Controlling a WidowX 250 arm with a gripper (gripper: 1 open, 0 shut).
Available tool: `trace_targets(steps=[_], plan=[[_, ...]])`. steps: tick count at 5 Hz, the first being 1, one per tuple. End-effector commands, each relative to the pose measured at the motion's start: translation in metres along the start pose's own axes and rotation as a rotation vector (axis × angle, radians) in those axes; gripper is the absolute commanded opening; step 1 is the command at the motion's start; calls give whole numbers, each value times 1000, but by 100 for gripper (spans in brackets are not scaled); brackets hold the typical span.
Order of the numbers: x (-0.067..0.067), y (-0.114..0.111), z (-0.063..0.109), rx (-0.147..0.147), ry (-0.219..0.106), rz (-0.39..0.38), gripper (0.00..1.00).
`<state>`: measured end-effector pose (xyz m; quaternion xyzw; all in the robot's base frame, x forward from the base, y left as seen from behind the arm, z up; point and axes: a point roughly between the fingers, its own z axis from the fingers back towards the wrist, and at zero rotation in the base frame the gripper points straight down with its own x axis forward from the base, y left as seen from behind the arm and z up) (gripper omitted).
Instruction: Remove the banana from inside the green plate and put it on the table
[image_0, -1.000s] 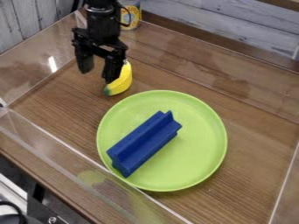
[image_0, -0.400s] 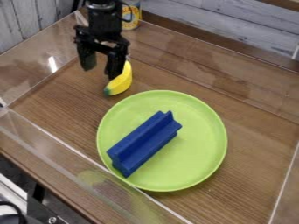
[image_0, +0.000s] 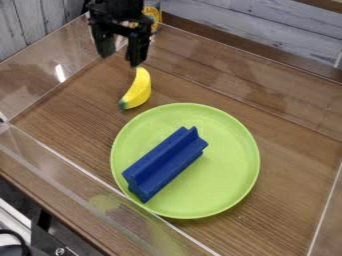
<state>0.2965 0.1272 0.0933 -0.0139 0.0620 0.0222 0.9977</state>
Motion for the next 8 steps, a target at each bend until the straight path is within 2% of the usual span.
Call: trace_targets(steps=[1,2,3,4,5,8], plan=[[13,-2,34,26,-112,-2,100],[21,-6,48,22,-143,-8,100],[34,-10,56,14,-156,-26,100],[42,-10,52,15,-155,-22,100],[50,-5,46,25,-150,-15,0],[68,24,24,63,-150,11,0]])
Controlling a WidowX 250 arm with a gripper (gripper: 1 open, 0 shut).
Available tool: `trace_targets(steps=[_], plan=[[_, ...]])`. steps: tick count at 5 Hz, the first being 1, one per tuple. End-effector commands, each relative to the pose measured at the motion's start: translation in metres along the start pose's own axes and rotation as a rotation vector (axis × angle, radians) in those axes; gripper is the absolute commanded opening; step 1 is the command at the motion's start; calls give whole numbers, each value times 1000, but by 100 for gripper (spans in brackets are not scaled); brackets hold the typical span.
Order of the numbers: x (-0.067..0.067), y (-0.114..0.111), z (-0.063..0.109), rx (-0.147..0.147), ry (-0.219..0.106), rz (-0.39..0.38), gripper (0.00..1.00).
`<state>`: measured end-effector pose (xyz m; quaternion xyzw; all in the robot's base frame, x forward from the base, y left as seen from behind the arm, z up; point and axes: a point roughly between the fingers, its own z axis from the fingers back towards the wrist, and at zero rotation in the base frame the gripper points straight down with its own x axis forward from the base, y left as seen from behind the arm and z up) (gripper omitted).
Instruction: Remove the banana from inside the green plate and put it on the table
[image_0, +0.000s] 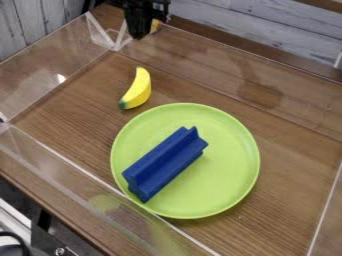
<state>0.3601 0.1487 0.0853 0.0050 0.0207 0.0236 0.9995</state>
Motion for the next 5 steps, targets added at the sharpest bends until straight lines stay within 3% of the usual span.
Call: trace_targets(steps=[1,5], plan=[[12,13,16,38,-72,13,0],[10,25,2,80,-95,25,0]])
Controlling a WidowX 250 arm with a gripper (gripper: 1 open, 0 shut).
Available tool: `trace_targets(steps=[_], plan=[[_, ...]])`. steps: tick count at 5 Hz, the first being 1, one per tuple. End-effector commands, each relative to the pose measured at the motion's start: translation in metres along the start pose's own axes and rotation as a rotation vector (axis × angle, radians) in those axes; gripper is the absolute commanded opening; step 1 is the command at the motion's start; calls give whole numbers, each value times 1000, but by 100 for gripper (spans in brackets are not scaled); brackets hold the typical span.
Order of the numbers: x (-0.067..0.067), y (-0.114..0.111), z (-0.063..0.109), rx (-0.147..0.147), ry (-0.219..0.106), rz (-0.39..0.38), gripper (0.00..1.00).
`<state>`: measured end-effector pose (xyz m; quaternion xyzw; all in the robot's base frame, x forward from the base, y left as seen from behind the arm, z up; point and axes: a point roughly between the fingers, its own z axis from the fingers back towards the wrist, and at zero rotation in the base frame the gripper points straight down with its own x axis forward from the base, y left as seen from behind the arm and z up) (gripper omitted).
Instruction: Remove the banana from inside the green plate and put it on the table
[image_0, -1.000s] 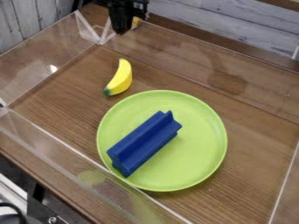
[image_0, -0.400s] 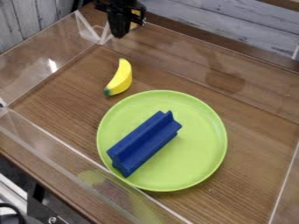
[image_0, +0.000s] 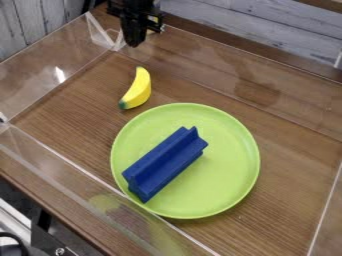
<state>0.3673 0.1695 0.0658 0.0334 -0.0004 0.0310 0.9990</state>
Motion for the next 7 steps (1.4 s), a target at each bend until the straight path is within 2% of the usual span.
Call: trace_targets(steps=[1,4,5,6,7], plan=[[2,8,18,32,-57,12,0],[3,8,10,43,-71,19,0],[2,9,7,37,-64,22,100],[0,9,5,31,-56,27,100],[-7,9,7,27,-32,30,100]])
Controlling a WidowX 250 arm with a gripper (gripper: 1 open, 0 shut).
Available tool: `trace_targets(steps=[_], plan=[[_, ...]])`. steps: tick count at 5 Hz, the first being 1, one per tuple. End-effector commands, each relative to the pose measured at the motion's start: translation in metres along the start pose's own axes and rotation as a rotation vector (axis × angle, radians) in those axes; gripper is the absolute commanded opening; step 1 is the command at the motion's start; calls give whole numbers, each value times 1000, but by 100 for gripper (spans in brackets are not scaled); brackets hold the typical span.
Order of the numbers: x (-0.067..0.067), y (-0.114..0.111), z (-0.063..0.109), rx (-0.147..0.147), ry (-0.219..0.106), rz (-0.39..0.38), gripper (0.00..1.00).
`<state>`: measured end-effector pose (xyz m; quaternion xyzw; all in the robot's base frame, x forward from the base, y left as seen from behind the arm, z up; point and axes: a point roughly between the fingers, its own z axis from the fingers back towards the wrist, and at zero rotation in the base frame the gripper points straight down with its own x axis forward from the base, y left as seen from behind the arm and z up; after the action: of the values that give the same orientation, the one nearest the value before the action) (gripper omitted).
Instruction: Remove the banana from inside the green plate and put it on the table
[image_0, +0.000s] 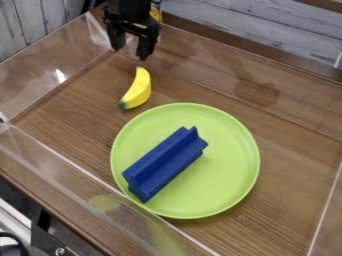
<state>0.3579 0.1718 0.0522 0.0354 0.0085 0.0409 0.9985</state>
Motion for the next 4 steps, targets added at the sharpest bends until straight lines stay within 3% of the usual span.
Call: trace_targets(steps=[1,4], plan=[[-4,7,26,17,-38,20,100],[-19,6,50,-29,-42,39,100]])
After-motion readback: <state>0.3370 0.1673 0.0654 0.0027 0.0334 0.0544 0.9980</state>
